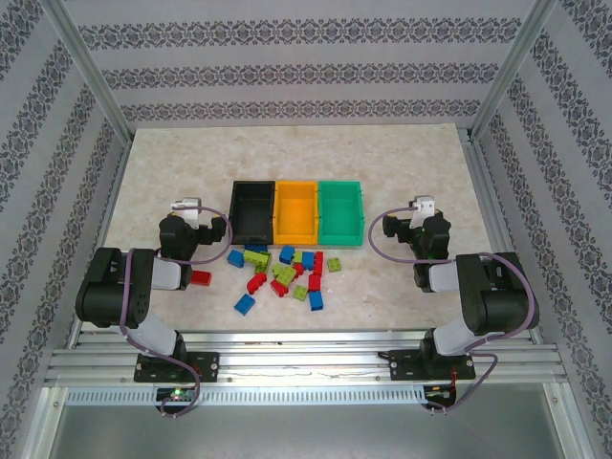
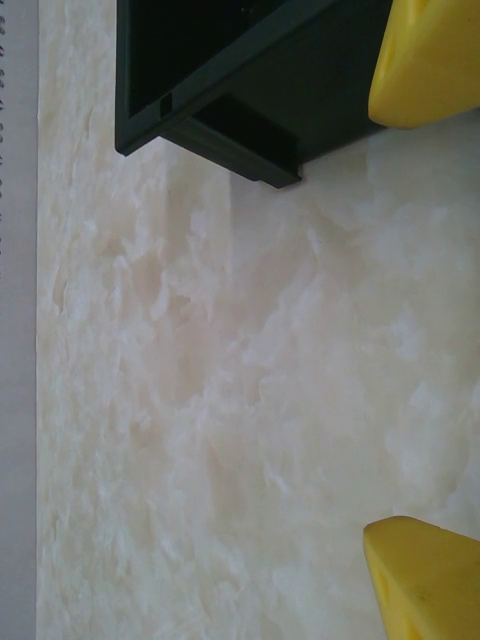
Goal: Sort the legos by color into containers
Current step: Move the lego to the middle-left of the table.
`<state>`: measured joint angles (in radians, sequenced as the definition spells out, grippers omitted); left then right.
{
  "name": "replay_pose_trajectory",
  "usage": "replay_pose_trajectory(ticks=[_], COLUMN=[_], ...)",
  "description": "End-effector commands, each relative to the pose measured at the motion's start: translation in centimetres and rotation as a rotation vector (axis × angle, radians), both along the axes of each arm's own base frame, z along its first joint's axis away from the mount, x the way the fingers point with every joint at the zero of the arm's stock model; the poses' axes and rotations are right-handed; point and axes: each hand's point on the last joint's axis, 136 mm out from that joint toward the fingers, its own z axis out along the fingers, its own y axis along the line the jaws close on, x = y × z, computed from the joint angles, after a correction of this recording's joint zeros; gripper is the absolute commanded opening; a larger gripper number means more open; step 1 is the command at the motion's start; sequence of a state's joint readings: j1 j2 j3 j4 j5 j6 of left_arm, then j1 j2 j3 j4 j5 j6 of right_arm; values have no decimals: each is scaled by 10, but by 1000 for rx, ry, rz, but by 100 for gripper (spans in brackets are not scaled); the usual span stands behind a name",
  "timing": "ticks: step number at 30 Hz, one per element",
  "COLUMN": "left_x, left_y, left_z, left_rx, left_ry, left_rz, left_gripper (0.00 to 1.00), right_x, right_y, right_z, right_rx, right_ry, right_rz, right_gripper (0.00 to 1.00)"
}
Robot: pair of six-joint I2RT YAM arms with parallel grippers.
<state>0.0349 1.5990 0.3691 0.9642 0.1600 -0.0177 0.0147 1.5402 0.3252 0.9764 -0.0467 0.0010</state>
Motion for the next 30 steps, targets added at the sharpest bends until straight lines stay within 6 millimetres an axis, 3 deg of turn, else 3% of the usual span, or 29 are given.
replay_pose_trajectory(ticks=[1,6,14,16,19,22,24,25,30], left_x=[-1,-2,-12,-16,-21,-21,-23,-26,-22], left_y=[-4,1,13,18,35,38,55,67,81], left_z=[7,10,32,38,48,60,62,60,49], left_rx=[16,13,19,10,-48,-73,-120,-150,-243], left_ry=[-35,-50,-93,-85,-15,58,93,119,306], left_rz=[-46,-12,63,103,225,261,385,468,523], left_gripper=[99,99,99,99,99,99,99,99,99], right_x=[6,2,-19,-25,-30,-30,-30,-30,-42], right_y=[-3,-3,4,0,17,50,71,78,110], right_z=[13,22,63,71,88,101,100,94,70], right_rx=[11,-34,-99,-19,160,356,441,449,294], right_ry=[-43,-76,-151,-111,38,85,140,176,221], right_rz=[-17,-61,-87,-143,-76,66,124,131,149], right_gripper=[98,98,99,98,98,98,98,98,98])
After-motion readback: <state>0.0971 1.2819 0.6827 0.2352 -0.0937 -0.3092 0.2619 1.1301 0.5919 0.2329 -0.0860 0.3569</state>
